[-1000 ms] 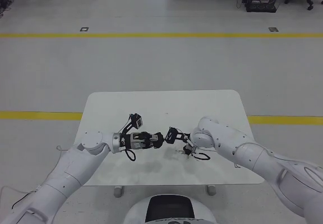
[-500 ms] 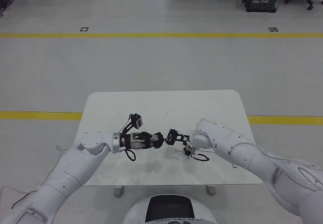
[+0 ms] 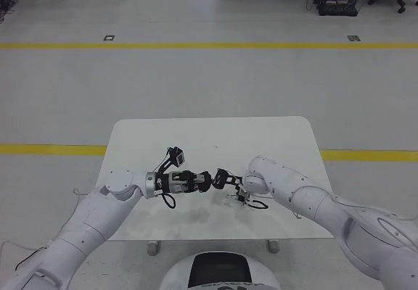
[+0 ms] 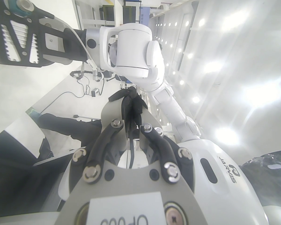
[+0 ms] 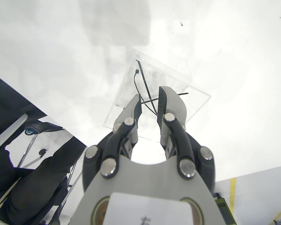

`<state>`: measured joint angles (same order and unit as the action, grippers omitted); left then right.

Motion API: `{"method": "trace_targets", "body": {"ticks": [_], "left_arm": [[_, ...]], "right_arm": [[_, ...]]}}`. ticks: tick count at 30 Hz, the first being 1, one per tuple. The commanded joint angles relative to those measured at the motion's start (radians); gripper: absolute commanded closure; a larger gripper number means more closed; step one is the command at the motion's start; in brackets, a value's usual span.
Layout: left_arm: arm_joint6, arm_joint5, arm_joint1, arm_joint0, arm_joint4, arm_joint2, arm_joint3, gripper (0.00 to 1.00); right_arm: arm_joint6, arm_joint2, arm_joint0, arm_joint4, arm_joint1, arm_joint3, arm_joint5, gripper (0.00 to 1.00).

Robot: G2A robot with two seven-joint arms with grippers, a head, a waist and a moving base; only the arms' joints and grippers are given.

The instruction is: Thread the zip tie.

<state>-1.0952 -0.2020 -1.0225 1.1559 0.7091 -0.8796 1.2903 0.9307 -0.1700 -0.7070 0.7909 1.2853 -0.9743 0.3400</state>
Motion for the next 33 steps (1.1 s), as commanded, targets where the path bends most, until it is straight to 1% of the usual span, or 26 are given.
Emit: {"method": "trace_targets", "body": {"ticks": [1, 13, 28, 31, 33], "left_arm": [[0.0, 0.0, 0.0, 0.0, 0.0, 0.0, 0.0, 1.0], [0.0, 0.0, 0.0, 0.0, 0.0, 0.0, 0.0, 1.0], [0.0, 0.0, 0.0, 0.0, 0.0, 0.0, 0.0, 1.0], [0.0, 0.0, 0.0, 0.0, 0.0, 0.0, 0.0, 1.0], [0.0, 0.0, 0.0, 0.0, 0.0, 0.0, 0.0, 1.0]], "right_arm": [[0.002, 0.0, -0.001, 0.0, 0.007, 0.01, 0.0, 0.82], [0.0, 0.0, -0.002, 0.005, 0.039, 0.065, 0.0, 0.82], [-0.006, 0.0, -0.002, 0.024, 0.065, 0.113, 0.0, 0.83], [-0.007, 0.0, -0.002, 0.023, 0.069, 0.12, 0.0, 0.85], [-0.007, 0.0, -0.002, 0.024, 0.072, 0.125, 0.0, 0.9]]}}
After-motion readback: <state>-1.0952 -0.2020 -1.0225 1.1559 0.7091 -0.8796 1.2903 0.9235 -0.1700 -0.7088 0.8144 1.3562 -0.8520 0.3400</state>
